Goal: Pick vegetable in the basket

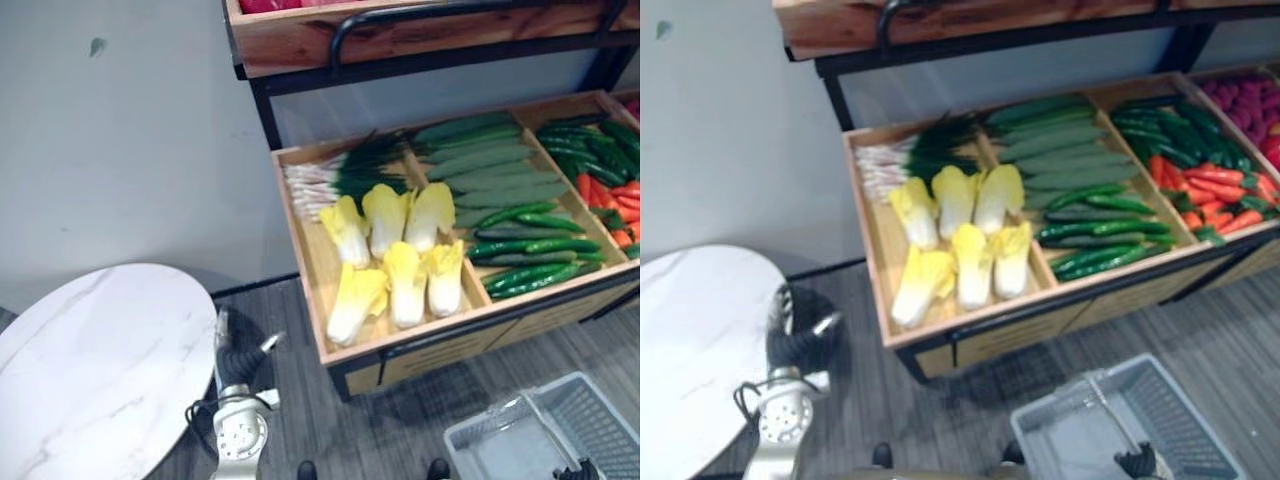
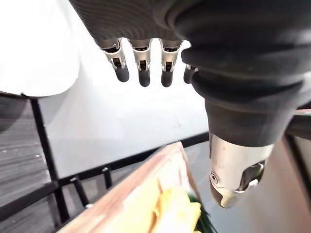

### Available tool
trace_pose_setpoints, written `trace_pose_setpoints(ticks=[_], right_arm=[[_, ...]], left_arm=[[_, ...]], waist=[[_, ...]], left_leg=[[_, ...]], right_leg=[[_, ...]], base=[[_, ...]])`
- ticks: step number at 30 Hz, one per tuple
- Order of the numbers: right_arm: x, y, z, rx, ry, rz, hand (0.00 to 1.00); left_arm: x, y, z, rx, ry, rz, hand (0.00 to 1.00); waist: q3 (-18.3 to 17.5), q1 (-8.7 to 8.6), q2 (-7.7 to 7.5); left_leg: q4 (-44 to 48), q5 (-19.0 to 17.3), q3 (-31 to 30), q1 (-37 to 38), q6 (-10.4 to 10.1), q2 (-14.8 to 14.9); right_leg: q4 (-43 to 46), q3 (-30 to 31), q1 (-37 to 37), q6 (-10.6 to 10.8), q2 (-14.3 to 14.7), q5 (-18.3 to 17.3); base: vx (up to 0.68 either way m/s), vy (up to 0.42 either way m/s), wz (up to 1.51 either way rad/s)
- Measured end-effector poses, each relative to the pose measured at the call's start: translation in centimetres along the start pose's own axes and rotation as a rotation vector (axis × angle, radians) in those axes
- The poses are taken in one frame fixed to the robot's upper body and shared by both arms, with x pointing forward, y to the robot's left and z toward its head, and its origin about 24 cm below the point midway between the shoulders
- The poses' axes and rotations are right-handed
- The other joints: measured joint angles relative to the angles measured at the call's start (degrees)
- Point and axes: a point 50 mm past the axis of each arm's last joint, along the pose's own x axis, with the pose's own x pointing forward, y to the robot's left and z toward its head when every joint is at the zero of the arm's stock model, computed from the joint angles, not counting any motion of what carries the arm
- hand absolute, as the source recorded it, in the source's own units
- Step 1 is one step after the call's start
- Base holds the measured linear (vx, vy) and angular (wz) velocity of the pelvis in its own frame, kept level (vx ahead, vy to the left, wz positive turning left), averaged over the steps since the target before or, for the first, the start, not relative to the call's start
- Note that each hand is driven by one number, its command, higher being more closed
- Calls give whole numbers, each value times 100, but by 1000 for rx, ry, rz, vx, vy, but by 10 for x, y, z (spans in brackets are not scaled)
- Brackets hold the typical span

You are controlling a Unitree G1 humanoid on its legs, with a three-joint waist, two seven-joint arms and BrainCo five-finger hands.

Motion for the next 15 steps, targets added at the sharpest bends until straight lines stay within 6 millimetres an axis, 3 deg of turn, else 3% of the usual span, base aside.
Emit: trace_pose_setpoints(ticks=[5,15], right_arm=[[1,3,7,-14,-33,13,100],[2,8,18,-50,-79,40,100]], left_arm=[[10,-12,20,1,-102,-41,0],[23,-27,23,29,-123,-56,0]], waist=[[-5,-86,1],[-69,-187,0]], left_leg=[[-18,12,90,68,-9,15],[-68,-113,645,361,-62,61]], right_leg=[[0,105,-4,-2,19,3],[-39,565,-124,10,103,16]], base=[[9,-8,-8],[15,-5,-27]])
